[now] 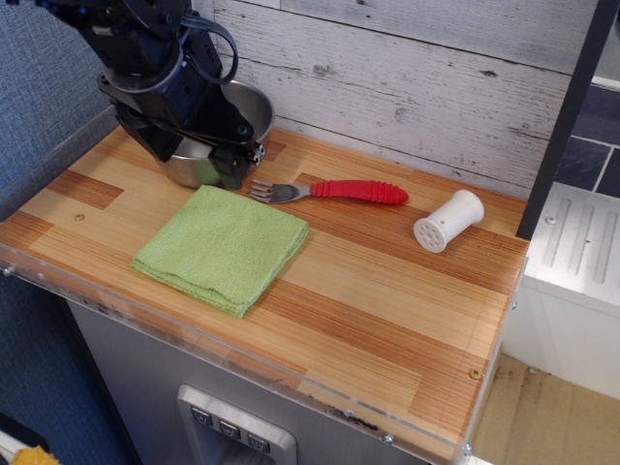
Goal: Pick up the red fork and place it on the green cloth
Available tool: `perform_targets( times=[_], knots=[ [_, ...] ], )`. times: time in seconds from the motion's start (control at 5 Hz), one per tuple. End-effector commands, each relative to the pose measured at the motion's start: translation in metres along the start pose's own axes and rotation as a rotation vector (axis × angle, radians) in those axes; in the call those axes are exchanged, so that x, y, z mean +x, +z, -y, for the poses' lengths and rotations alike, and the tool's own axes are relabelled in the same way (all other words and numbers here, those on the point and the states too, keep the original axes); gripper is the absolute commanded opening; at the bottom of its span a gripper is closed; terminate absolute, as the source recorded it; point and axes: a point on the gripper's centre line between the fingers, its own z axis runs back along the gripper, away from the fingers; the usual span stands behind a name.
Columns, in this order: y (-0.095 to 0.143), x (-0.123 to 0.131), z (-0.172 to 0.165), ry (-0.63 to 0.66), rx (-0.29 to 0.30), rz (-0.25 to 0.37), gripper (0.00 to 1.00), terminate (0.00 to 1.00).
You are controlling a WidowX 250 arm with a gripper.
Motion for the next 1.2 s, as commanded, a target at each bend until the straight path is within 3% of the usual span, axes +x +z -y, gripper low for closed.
perform_targets(
  times=[0.0, 0.2, 0.4, 0.6, 1.0],
  knots=[
    [0.0, 0.0, 0.0, 0.0, 0.0, 0.0, 1.0, 0.0],
    [-0.01, 0.02, 0.024, -0.266, -0.02, -0.128, 1.0, 0.0],
    [-0.016, 0.031, 0.038, -0.277, -0.044, -0.107, 1.0, 0.0],
    [-0.026, 0.042, 0.046, -0.375, -0.077, -0.093, 1.0, 0.0],
    [-0.055, 0.052, 0.043, -0.726, -0.241, -0.127, 1.0, 0.0]
  ],
)
